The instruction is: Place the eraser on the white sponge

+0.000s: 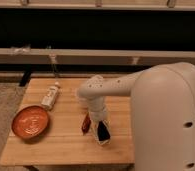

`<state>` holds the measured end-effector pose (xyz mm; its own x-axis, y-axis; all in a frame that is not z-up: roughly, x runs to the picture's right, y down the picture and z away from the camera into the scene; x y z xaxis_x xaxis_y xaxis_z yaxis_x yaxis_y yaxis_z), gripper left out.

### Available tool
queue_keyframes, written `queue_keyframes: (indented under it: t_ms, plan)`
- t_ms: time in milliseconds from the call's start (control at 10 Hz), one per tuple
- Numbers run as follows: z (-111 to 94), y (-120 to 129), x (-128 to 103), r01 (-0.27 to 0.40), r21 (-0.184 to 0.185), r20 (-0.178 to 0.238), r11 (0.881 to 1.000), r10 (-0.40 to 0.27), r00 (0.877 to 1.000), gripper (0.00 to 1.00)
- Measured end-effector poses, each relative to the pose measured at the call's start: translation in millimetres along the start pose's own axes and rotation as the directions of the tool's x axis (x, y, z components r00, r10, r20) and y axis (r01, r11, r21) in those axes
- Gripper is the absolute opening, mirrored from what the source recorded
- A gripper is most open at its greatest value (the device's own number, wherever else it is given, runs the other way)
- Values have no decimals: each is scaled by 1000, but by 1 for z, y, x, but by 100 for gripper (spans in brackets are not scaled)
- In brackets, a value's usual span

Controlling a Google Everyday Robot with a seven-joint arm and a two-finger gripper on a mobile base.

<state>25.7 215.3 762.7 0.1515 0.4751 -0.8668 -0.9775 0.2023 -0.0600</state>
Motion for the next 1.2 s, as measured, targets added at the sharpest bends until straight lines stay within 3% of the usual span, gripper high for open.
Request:
queue_keyframes:
  t_ms: [700, 800, 900, 1000, 1200]
  plan:
    - [-8, 9, -1, 6, -69, 4, 998, -6, 1000, 80]
    - [-10, 10, -1, 1, -85, 3, 996, -1, 1000, 80]
    - [-16, 7, -4, -32, -142, -11, 989, 31, 999, 80]
    - [-18, -1, -5, -60, -173, -22, 983, 58, 998, 80]
    - [-19, 2, -5, -58, -177, -23, 982, 55, 998, 80]
